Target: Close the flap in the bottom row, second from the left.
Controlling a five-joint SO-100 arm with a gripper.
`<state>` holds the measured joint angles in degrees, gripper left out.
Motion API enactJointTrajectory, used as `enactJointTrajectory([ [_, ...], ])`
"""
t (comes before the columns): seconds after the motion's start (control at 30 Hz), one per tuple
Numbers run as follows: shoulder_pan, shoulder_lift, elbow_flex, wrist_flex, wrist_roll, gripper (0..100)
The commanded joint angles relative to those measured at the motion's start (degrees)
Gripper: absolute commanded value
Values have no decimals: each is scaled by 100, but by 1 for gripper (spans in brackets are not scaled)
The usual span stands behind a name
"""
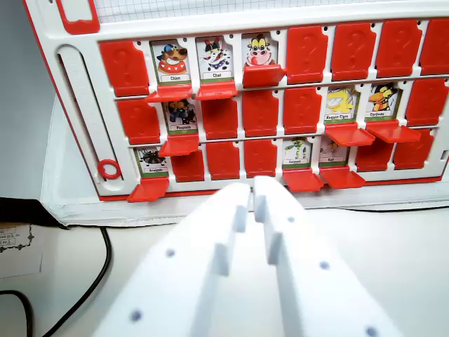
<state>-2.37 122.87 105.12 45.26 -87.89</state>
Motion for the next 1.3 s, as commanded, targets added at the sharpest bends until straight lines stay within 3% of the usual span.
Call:
enactJointTrajectory([
  [0.0, 18, 431, -686, 62, -9, 0],
  [1.27, 18, 448, -861, 185, 44, 0],
])
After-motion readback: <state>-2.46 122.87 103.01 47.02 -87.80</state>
